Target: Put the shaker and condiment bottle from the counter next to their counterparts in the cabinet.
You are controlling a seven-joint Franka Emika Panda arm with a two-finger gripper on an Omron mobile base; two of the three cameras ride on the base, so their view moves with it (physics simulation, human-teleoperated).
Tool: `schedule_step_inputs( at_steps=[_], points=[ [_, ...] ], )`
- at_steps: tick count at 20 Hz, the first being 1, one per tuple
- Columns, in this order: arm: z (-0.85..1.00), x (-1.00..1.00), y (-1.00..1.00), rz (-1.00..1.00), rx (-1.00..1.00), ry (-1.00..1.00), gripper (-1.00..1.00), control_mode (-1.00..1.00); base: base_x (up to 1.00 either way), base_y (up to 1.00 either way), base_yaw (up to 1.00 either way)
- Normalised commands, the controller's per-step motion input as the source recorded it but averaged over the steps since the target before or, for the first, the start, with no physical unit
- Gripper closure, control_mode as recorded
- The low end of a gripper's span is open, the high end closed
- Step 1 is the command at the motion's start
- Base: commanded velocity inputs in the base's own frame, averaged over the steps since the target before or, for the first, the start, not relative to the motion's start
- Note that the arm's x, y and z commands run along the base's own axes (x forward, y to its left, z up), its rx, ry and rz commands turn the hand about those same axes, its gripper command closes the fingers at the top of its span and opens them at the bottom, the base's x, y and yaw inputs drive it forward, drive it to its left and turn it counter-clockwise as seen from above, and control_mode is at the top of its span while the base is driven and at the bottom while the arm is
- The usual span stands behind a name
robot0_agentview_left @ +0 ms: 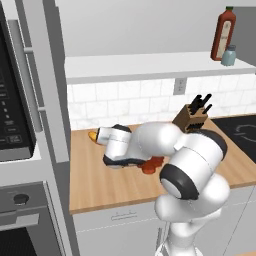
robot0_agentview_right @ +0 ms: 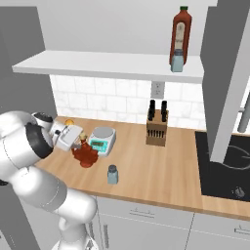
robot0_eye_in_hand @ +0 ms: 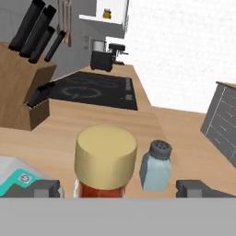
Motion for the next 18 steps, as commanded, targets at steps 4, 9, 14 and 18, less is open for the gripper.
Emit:
schedule_step_inputs(
  at_steps=[4, 9, 14, 18],
  points=[
    [-0.15, 0.0, 0.0, 0.0, 0.04, 0.08, 1.0, -1.0, 0.0, 0.0, 0.0],
    [-0.03, 0.0, 0.0, 0.0, 0.01, 0.05, 1.0, -1.0, 0.0, 0.0, 0.0],
    [0.0, 0.0, 0.0, 0.0, 0.0, 0.0, 1.0, -1.0, 0.0, 0.0, 0.0],
    [0.27, -0.07, 0.02, 0.0, -0.08, -0.02, 1.0, -1.0, 0.0, 0.0, 0.0]
  ],
)
